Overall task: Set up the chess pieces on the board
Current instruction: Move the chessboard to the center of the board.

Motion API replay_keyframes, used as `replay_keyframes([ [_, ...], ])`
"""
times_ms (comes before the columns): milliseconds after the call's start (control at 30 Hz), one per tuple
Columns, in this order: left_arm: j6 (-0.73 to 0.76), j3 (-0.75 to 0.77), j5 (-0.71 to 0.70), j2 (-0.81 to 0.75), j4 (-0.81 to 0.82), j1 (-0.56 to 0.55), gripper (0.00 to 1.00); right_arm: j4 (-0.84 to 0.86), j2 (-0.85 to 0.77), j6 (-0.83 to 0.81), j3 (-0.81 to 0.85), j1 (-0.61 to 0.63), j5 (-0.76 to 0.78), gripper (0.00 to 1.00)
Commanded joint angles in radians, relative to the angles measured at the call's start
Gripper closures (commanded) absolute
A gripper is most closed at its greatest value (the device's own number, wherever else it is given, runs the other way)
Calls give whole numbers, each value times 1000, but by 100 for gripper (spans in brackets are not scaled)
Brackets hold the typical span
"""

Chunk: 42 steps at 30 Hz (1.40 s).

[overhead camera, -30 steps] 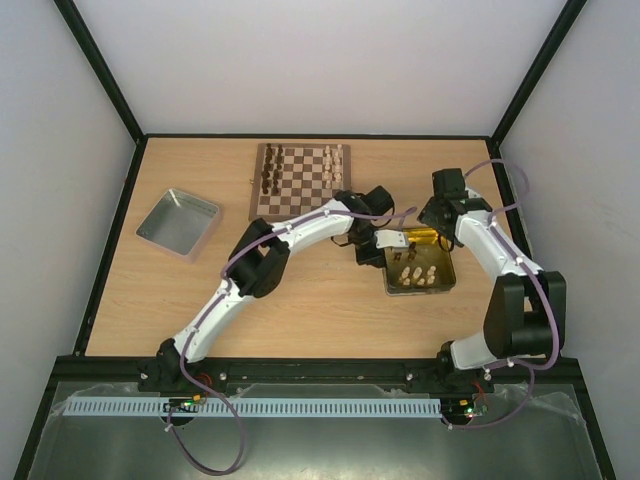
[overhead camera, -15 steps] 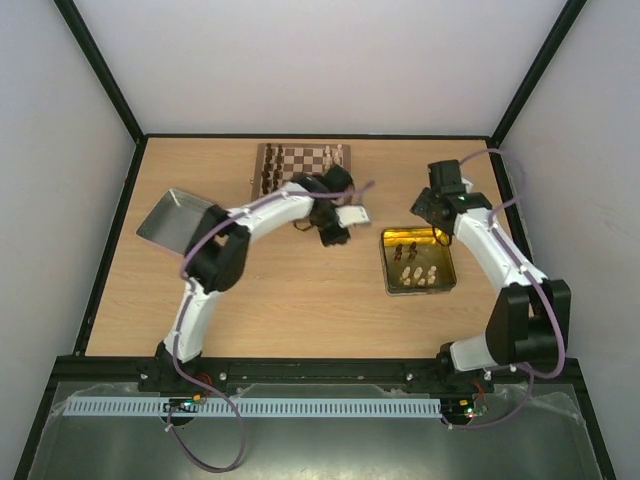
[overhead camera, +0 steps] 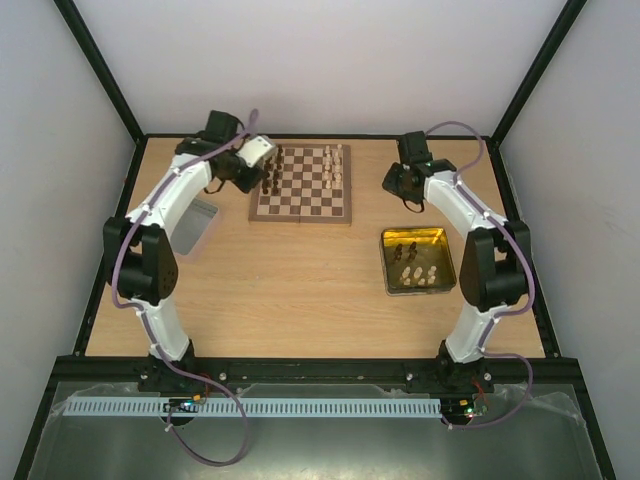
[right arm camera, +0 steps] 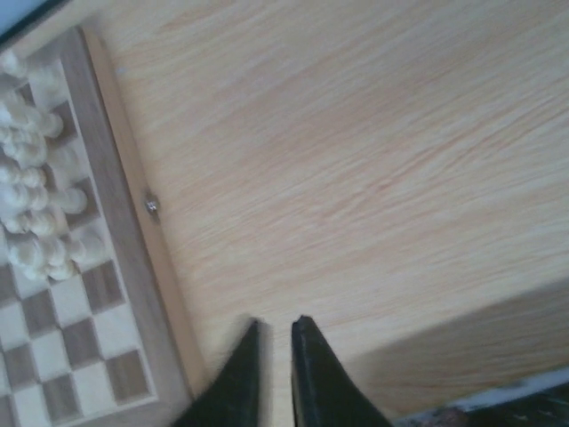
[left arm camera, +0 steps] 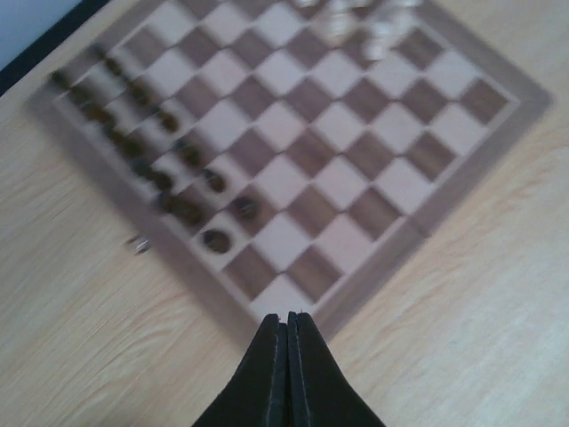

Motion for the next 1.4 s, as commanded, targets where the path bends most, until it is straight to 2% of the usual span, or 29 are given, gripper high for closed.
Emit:
replay_keyframes([
  [0,-92,-23,-29,5,73,111,98,-14,87,-8,109,1,-14,97],
  [267,-234,12,-189,171,218,169,98,-49,302,20,307,1,-6,98],
  [467,-274,168,-178,338,206,194,98,-67,412,11,405,-3,7,98],
  [633,-287,262,-196,431,217,209,98,-57,462,13,417,-24,-4,98],
  [767,-316,389,-142,521,185,242,98,-38,474,11,408,-34,-6,98],
  [933,-360,527,15,628,112,263,98,-15,501,25,415,-49,-48,98],
  [1200,-373,538,157,678,101,264,98,-13,566,48,468,-50,-93,98],
  [1367,-383,541,193,700,97,262,98,-3,588,56,472,-45,-113,98],
])
